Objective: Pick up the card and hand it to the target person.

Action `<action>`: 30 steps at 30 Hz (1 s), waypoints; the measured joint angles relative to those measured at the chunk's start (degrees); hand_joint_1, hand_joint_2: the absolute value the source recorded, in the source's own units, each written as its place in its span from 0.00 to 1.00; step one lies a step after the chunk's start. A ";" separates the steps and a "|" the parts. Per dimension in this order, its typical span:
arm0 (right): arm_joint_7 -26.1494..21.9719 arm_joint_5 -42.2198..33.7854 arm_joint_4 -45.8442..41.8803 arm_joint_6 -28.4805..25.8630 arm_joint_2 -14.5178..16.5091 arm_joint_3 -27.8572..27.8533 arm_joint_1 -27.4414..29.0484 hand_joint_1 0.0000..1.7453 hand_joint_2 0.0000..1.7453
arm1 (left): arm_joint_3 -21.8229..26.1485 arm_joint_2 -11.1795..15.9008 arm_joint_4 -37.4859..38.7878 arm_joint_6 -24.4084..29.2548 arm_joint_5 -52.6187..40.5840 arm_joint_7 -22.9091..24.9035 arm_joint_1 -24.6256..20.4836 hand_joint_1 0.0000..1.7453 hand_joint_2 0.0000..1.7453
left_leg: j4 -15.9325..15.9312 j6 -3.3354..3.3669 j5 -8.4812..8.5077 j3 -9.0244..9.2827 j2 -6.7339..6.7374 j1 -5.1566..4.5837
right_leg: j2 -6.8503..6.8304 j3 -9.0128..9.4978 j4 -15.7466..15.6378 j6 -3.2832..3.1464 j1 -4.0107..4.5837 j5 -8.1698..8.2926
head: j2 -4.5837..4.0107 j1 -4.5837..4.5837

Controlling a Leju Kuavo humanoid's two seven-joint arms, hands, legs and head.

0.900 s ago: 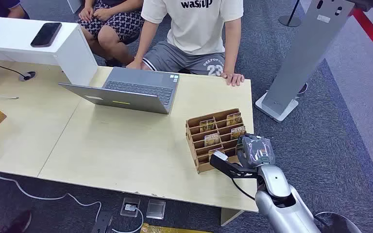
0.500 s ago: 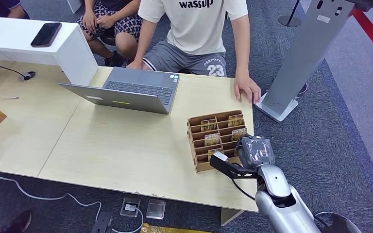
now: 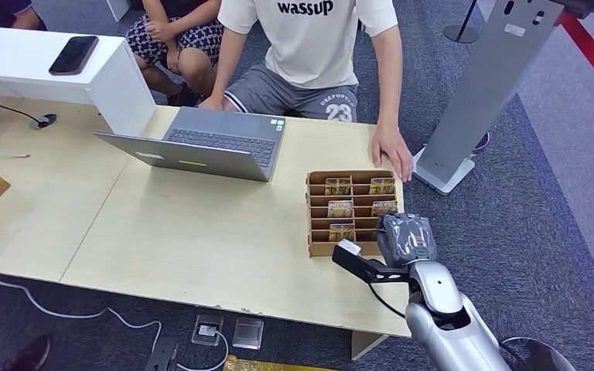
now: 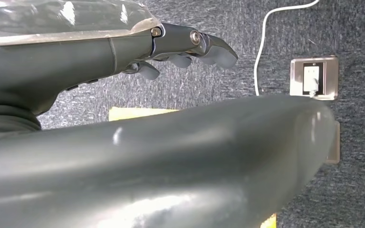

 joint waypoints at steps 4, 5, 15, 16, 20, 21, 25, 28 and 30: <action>-0.77 -1.51 -1.90 -0.39 -0.03 -0.06 0.05 1.00 1.00 | 0.00 0.00 0.00 0.03 0.01 0.00 0.00 0.00 0.00 | 0.01 0.00 0.00 0.00 0.00 0.00 | 0.01 0.00 0.00 0.00 0.00 0.00 | 0.00 0.02; -0.93 -1.98 -2.39 -0.40 -0.04 -0.07 0.08 1.00 1.00 | 0.00 0.00 0.00 0.02 0.01 0.00 0.00 0.00 0.00 | 0.01 0.00 0.00 0.00 0.00 0.00 | 0.01 -0.01 0.00 0.00 0.00 0.00 | 0.00 0.02; -1.80 -3.45 -7.28 -0.42 -0.40 -0.15 0.37 1.00 1.00 | 0.00 0.00 0.00 -0.04 0.01 -0.11 0.00 0.00 0.00 | 0.02 0.00 0.00 0.00 0.01 0.00 | 0.01 -0.01 0.00 0.00 0.00 0.00 | 0.00 0.03; -1.78 -3.31 -7.98 -0.48 -0.47 -0.17 0.37 1.00 1.00 | 0.00 0.00 0.00 -0.02 0.01 -0.11 0.00 0.00 0.00 | 0.02 0.00 0.00 0.00 0.01 0.00 | 0.01 -0.01 0.00 0.00 0.00 0.00 | 0.00 0.03; -1.33 -2.05 -11.39 -0.72 -0.88 -0.54 0.31 1.00 1.00 | 0.00 0.00 0.00 0.05 0.01 -0.13 0.00 0.00 0.00 | 0.02 0.00 0.00 0.00 0.01 0.00 | 0.01 -0.01 0.00 0.00 0.00 0.00 | 0.00 0.02; -1.25 -1.74 -12.35 -0.77 -1.01 -0.69 0.26 1.00 1.00 | 0.00 0.00 0.00 0.05 0.01 -0.15 0.00 0.00 0.00 | 0.02 0.00 0.00 0.00 0.01 0.00 | 0.01 -0.01 0.00 0.00 0.00 0.00 | 0.00 0.02; -1.03 -1.23 -15.74 -1.05 -1.45 -1.65 -0.21 1.00 1.00 | 0.00 0.00 0.00 0.09 0.01 -0.23 0.00 0.00 0.00 | 0.03 0.00 0.00 -0.01 0.01 0.00 | 0.01 -0.01 0.00 0.00 0.00 0.00 | 0.00 0.04; -1.05 -1.24 -17.55 -1.37 -1.73 -2.27 -0.95 1.00 1.00 | 0.00 0.00 0.00 0.11 -0.05 -0.27 0.00 0.00 0.00 | 0.03 0.00 0.00 -0.01 0.01 0.00 | 0.01 0.00 0.00 0.00 0.00 0.01 | 0.00 0.04; -1.27 -1.35 -18.13 -1.87 -1.79 -2.77 -1.94 1.00 1.00 | 0.00 0.00 0.00 0.10 -0.13 -0.31 0.00 0.00 0.00 | 0.03 0.00 0.01 -0.01 0.01 0.00 | 0.01 0.00 0.00 0.00 0.00 0.01 | 0.00 0.03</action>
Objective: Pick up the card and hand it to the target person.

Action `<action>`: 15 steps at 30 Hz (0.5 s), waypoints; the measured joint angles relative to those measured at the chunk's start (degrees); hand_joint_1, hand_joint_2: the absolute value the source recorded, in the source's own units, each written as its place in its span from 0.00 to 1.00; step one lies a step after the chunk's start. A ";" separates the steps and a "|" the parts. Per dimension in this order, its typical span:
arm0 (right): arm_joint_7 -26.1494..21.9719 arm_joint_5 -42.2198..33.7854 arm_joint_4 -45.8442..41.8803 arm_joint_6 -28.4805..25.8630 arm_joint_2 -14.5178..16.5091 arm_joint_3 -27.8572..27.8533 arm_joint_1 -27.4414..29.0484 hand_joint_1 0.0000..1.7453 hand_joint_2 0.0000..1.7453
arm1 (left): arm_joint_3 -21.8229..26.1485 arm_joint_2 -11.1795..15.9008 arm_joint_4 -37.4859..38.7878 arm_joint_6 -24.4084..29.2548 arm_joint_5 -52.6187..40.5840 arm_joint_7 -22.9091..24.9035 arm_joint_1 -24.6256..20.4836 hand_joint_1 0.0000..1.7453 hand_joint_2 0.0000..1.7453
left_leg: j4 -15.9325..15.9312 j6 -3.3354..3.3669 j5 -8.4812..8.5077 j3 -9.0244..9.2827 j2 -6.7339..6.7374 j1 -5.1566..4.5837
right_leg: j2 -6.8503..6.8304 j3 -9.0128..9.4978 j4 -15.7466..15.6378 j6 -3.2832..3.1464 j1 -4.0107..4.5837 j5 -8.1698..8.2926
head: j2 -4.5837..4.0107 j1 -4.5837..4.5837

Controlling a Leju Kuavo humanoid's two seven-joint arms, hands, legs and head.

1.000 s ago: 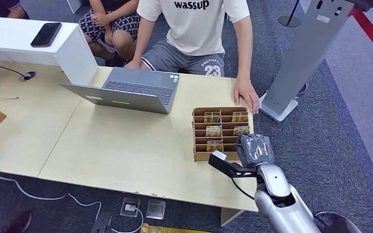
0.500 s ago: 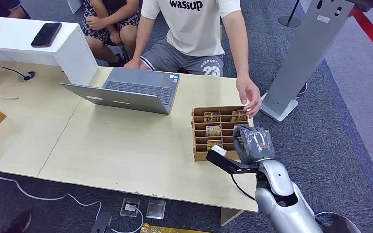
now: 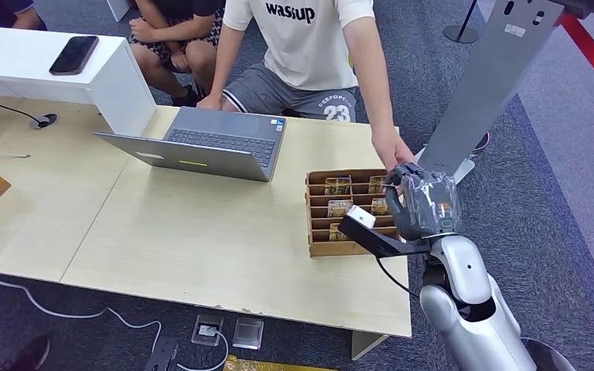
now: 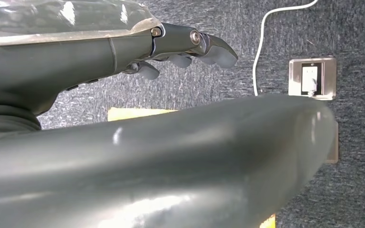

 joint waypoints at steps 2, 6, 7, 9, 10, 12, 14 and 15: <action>-0.22 -0.05 -0.12 -0.55 -0.02 -0.42 -1.12 1.00 1.00 | 0.00 0.00 0.00 -0.01 -0.07 -0.06 0.00 0.00 0.00 | 0.00 0.01 0.01 0.00 0.00 0.00 | 0.00 0.00 0.00 0.00 0.00 0.01 | 0.00 -0.01; -0.39 0.55 0.09 -1.94 -0.04 -0.59 -2.96 1.00 1.00 | 0.00 -0.02 0.00 -0.01 -0.27 -0.11 -0.02 0.00 0.00 | 0.00 0.01 0.01 0.00 0.00 0.00 | 0.00 0.01 0.00 -0.01 0.00 0.02 | 0.00 -0.03; -0.42 0.75 0.27 -2.26 -0.03 -0.60 -3.40 1.00 1.00 | 0.00 -0.03 0.00 -0.01 -0.30 -0.11 -0.01 0.00 0.00 | 0.00 0.01 0.01 -0.01 0.00 0.00 | 0.00 0.01 0.00 -0.01 0.00 0.02 | 0.00 -0.03; -0.45 1.38 0.85 -2.73 0.01 -0.60 -4.16 0.97 1.00 | 0.00 -0.05 0.00 -0.01 -0.32 -0.08 -0.01 0.00 0.00 | 0.00 0.02 0.01 -0.02 -0.01 0.00 | -0.01 0.01 0.00 -0.01 0.00 0.02 | 0.00 -0.02; -0.44 1.77 1.31 -2.90 0.05 -0.58 -4.54 0.78 1.00 | 0.00 -0.07 0.00 -0.01 -0.32 -0.03 -0.02 0.00 0.00 | 0.00 0.02 0.01 -0.03 -0.01 0.00 | -0.01 0.01 0.01 -0.01 0.00 0.02 | 0.00 -0.02; -0.40 2.53 2.52 -3.08 0.16 -0.52 -5.33 0.28 1.00 | 0.00 -0.11 0.00 0.02 -0.32 0.13 -0.02 0.00 0.00 | 0.00 0.03 0.02 -0.03 -0.01 0.00 | -0.01 0.01 0.01 0.00 0.00 0.02 | 0.00 -0.01; -0.37 3.14 3.81 -3.11 0.29 -0.41 -5.99 0.00 1.00 | 0.00 -0.14 0.00 0.07 -0.32 0.29 -0.02 0.00 0.00 | 0.00 0.04 0.03 -0.04 -0.02 0.00 | -0.01 0.00 0.01 0.00 0.00 0.02 | 0.00 0.01; -0.37 3.39 4.50 -3.04 0.39 -0.34 -6.26 0.00 1.00 | -0.01 -0.16 0.00 0.10 -0.32 0.34 -0.02 0.00 0.00 | 0.00 0.04 0.03 -0.05 -0.02 0.00 | -0.02 0.00 0.01 0.00 0.00 0.02 | 0.00 0.01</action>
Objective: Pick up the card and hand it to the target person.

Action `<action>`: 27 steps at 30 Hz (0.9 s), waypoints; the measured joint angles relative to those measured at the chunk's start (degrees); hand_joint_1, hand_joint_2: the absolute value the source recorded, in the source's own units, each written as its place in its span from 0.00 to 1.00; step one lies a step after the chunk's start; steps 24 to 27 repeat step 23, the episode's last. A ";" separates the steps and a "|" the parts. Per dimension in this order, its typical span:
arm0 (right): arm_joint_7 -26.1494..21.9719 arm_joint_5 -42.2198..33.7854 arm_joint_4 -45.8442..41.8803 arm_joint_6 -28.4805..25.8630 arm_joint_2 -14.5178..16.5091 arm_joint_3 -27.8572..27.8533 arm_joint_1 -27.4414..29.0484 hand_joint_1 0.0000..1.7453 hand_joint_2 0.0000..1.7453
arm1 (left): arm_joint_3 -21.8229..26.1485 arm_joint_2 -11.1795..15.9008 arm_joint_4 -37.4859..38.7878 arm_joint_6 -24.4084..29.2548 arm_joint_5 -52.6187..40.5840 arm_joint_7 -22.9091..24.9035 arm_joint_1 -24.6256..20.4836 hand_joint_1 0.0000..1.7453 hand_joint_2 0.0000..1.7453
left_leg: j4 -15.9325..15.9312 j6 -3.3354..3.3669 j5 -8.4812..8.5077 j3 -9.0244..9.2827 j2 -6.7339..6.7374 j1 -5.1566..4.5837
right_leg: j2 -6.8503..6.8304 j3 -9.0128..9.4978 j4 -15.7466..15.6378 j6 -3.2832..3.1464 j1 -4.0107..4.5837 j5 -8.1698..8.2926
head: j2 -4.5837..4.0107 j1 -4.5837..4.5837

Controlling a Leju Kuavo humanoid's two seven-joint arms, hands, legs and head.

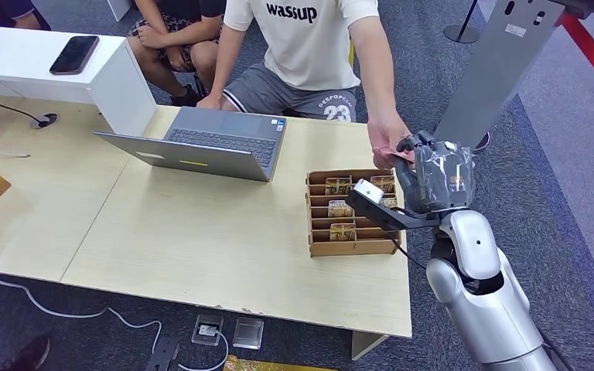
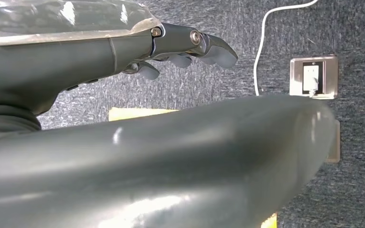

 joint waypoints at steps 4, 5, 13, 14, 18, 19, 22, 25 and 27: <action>-0.02 0.51 2.70 0.67 0.46 0.20 -0.56 0.00 1.00 | -0.01 -0.02 0.00 0.03 0.00 0.14 -0.02 0.00 0.00 | 0.00 0.00 0.00 -0.01 -0.02 0.00 | -0.01 -0.01 0.00 0.00 0.00 0.00 | 0.00 -0.01; -0.02 0.53 3.32 0.82 0.57 0.22 -0.61 0.00 1.00 | -0.01 -0.02 0.00 0.04 0.00 0.16 -0.02 0.00 0.00 | 0.00 0.00 0.00 -0.01 -0.02 0.00 | -0.01 -0.01 0.00 0.00 0.00 0.00 | 0.00 -0.01; -0.74 -1.65 6.85 0.61 1.35 0.26 -0.64 0.00 1.00 | -0.02 -0.02 0.00 0.10 0.00 0.21 -0.03 0.00 0.00 | 0.00 0.00 0.00 -0.03 -0.02 0.00 | -0.01 -0.03 0.00 0.00 0.00 0.00 | 0.00 -0.01; -1.31 -2.89 7.24 0.31 1.48 0.23 -0.60 0.00 1.00 | -0.02 -0.02 0.00 0.10 0.00 0.21 -0.03 0.00 0.00 | 0.00 0.00 0.00 -0.03 -0.02 0.00 | -0.01 -0.03 0.00 0.00 0.00 0.00 | 0.00 0.00; -4.70 -10.51 8.28 -1.09 1.98 -0.01 -0.07 0.00 1.00 | -0.02 -0.02 0.00 0.16 0.01 0.21 -0.03 0.00 0.00 | 0.00 0.00 0.00 -0.02 -0.02 0.00 | -0.01 -0.04 0.00 0.00 0.00 0.00 | 0.00 0.00; -5.83 -13.36 8.41 -1.25 2.07 -0.10 0.15 0.00 1.00 | -0.02 -0.02 0.00 0.19 0.01 0.23 -0.02 0.00 0.00 | 0.00 0.00 0.00 -0.02 -0.02 0.00 | -0.01 -0.04 0.00 0.00 0.00 0.00 | 0.00 -0.01; -11.13 -28.24 8.41 -1.14 2.38 -0.83 1.47 0.00 1.00 | -0.02 -0.03 0.00 0.36 0.12 0.33 -0.02 0.00 0.00 | 0.01 0.00 0.00 -0.02 -0.02 0.00 | -0.01 -0.04 0.00 0.00 0.00 0.00 | 0.00 -0.01; -12.18 -31.36 8.37 -1.07 2.45 -1.02 1.77 0.00 1.00 | -0.02 -0.03 0.00 0.39 0.15 0.35 -0.01 0.00 0.00 | 0.01 0.00 0.00 -0.02 -0.02 0.00 | -0.01 -0.04 0.00 0.00 0.00 0.00 | 0.00 0.00; -12.18 -31.36 8.37 -1.07 2.45 -1.02 1.77 0.00 1.00 | -0.02 -0.03 0.00 0.39 0.15 0.35 -0.01 0.00 0.00 | 0.01 0.00 0.00 -0.02 -0.02 0.00 | -0.01 -0.04 0.00 0.00 0.00 0.00 | 0.00 0.00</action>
